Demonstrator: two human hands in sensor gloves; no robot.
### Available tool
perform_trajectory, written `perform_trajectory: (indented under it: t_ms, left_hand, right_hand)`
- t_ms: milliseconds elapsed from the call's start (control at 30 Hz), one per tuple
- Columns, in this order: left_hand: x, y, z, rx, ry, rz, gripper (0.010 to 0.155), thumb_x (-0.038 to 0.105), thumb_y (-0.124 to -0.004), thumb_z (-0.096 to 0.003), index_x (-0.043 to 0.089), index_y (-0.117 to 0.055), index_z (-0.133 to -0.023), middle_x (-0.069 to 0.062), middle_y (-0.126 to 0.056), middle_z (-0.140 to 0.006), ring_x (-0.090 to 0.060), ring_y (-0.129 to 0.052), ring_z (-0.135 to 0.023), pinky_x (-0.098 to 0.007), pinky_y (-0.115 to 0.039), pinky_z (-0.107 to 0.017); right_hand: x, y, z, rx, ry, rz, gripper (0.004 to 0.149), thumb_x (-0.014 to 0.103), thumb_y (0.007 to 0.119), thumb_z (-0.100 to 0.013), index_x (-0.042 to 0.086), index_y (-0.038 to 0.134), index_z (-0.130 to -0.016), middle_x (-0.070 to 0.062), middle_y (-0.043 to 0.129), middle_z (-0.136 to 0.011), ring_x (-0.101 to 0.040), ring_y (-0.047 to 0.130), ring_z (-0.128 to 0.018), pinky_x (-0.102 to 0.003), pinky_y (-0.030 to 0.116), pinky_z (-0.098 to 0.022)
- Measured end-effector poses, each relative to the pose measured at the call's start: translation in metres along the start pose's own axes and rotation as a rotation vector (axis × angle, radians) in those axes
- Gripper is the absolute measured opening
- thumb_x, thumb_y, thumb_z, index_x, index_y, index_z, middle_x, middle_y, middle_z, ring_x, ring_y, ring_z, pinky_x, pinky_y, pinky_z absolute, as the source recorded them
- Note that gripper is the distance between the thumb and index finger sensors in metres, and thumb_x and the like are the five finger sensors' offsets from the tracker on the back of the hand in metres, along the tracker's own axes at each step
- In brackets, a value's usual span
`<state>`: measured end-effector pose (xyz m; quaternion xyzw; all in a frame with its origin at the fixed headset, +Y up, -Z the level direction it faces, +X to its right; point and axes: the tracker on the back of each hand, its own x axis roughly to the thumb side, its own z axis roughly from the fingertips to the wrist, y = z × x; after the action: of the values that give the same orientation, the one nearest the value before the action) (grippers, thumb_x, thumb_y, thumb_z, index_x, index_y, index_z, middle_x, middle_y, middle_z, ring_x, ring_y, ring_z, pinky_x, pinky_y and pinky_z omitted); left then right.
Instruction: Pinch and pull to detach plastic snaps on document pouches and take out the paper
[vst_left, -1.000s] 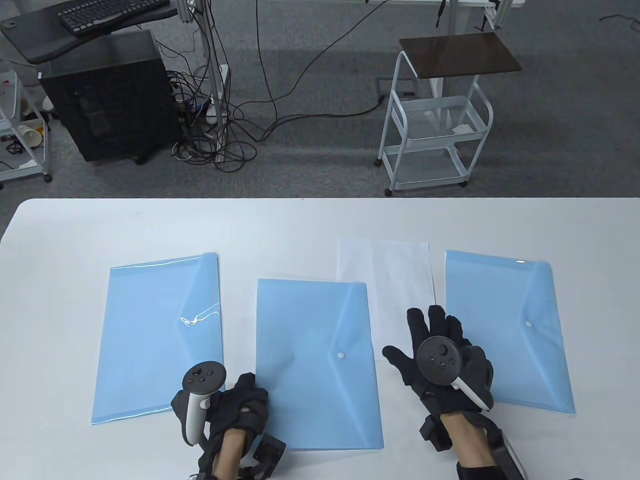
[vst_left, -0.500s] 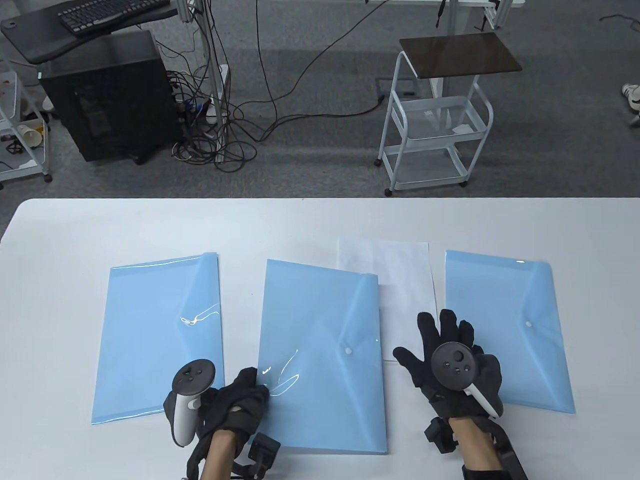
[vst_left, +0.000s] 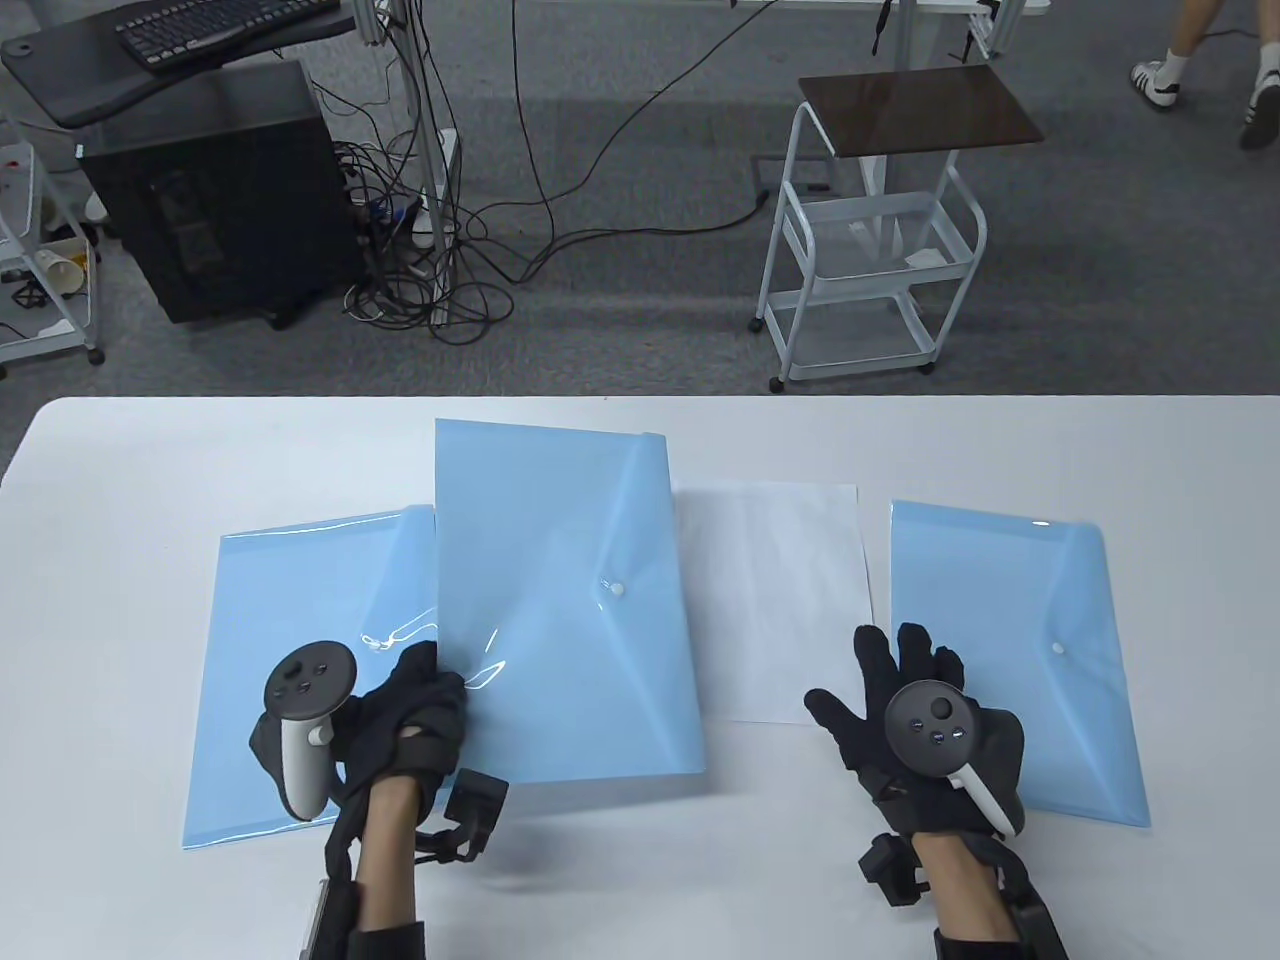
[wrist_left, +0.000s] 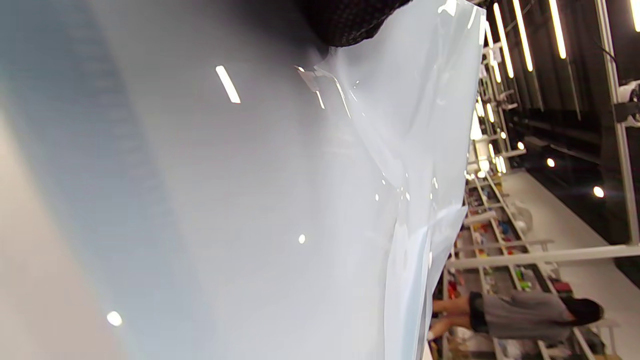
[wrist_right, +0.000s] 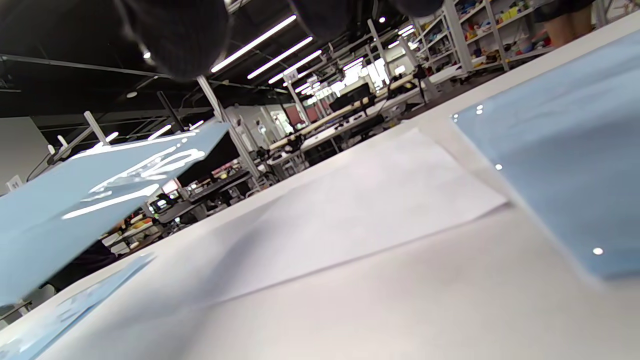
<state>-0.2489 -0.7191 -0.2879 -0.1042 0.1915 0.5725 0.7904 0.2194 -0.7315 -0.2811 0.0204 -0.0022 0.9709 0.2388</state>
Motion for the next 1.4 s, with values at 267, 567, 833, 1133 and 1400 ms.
perform_trajectory:
  t_ms: [267, 567, 833, 1133, 1400]
  left_hand:
    - [-0.002, 0.004, -0.047, 0.052, 0.081, -0.088, 0.046, 0.02, -0.07, -0.0549, 0.019, -0.066, -0.101, -0.008, -0.091, -0.082, -0.026, -0.104, -0.05, -0.039, -0.092, -0.037]
    - [-0.008, -0.005, -0.082, 0.081, 0.142, -0.145, 0.05, 0.023, -0.071, -0.0559, 0.017, -0.062, -0.105, -0.007, -0.091, -0.082, -0.026, -0.103, -0.05, -0.04, -0.091, -0.038]
    - [-0.012, -0.014, -0.096, 0.186, 0.177, -0.28, 0.06, 0.024, -0.076, -0.0549, 0.008, -0.053, -0.108, -0.008, -0.088, -0.085, -0.029, -0.103, -0.054, -0.042, -0.09, -0.041]
    - [-0.007, -0.008, -0.079, 0.295, 0.173, -0.383, 0.069, 0.026, -0.078, -0.0546, 0.007, -0.043, -0.111, -0.017, -0.07, -0.105, -0.043, -0.09, -0.079, -0.051, -0.083, -0.054]
    - [0.017, -0.009, -0.038, 0.292, 0.045, -0.55, 0.071, 0.036, -0.074, -0.0568, 0.018, -0.037, -0.115, -0.013, -0.05, -0.12, -0.058, -0.064, -0.101, -0.07, -0.064, -0.065]
  right_hand:
    - [0.0, 0.002, 0.0, 0.025, -0.002, 0.014, 0.084, 0.063, 0.067, -0.055, 0.013, 0.042, -0.118, -0.038, 0.032, -0.123, -0.074, 0.034, -0.099, -0.09, 0.039, -0.056]
    - [0.001, 0.007, -0.003, 0.05, -0.001, 0.02, 0.084, 0.062, 0.068, -0.055, 0.012, 0.042, -0.117, -0.038, 0.033, -0.122, -0.073, 0.036, -0.099, -0.09, 0.039, -0.056]
    - [0.0, 0.008, -0.003, 0.058, 0.002, 0.023, 0.085, 0.062, 0.068, -0.055, 0.011, 0.041, -0.118, -0.038, 0.033, -0.122, -0.074, 0.036, -0.098, -0.09, 0.039, -0.056]
    - [-0.002, 0.007, -0.002, 0.052, 0.012, 0.021, 0.085, 0.062, 0.068, -0.055, 0.01, 0.041, -0.117, -0.038, 0.033, -0.122, -0.074, 0.035, -0.098, -0.09, 0.039, -0.056]
    - [-0.002, 0.008, -0.002, 0.047, 0.007, 0.027, 0.086, 0.062, 0.067, -0.055, 0.01, 0.04, -0.118, -0.039, 0.032, -0.122, -0.074, 0.034, -0.098, -0.09, 0.038, -0.056]
